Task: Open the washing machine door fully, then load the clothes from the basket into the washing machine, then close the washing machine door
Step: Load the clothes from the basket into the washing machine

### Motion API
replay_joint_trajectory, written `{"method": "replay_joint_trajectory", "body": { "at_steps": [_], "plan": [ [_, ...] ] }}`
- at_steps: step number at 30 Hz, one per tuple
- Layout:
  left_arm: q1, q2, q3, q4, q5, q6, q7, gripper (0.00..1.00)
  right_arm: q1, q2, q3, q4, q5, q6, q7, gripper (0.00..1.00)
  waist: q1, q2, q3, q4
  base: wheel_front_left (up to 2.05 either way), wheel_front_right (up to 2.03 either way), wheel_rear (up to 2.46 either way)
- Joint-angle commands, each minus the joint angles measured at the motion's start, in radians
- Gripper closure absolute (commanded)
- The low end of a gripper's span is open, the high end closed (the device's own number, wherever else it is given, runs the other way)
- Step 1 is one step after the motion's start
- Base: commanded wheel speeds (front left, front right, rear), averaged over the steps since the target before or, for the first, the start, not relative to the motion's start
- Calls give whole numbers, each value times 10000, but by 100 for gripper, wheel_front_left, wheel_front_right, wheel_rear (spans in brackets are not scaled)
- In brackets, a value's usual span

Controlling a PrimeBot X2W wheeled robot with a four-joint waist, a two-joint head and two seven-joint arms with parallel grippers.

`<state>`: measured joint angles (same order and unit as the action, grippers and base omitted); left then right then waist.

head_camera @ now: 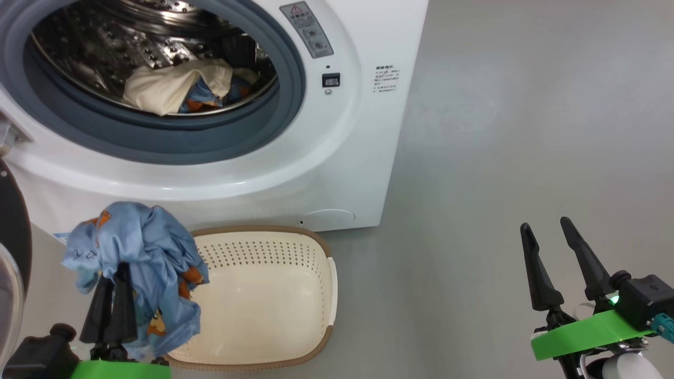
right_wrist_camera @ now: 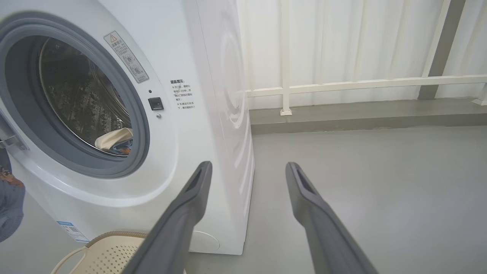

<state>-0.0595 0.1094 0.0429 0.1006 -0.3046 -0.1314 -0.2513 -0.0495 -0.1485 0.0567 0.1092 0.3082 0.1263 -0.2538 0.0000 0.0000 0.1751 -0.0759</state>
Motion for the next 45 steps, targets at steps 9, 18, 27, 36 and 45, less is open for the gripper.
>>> {"method": "replay_joint_trajectory", "body": {
  "at_steps": [9,18,27,36,45],
  "plan": [
    [-780,274,290,-237,72,8,-105,100,-376,35,153,-324,-8,44,-80,0,0,0,687,-102,0,0,0],
    [-2289,806,-4,243,-1,8,-105,100,-868,189,254,-381,-15,44,-80,0,0,0,1717,-284,0,0,0],
    [-4211,1409,-14,989,-5,8,-105,100,-1395,379,350,-426,-23,44,-80,0,0,0,2589,-541,0,0,0],
    [-6424,2061,-339,2388,-32,8,-105,100,-1895,589,525,-404,7,44,-80,0,0,0,3308,-834,0,0,0],
    [-8613,2541,-674,4167,79,8,-105,100,-2365,747,702,-453,37,44,-80,0,0,0,4035,-1144,0,0,0]
  ]
}}
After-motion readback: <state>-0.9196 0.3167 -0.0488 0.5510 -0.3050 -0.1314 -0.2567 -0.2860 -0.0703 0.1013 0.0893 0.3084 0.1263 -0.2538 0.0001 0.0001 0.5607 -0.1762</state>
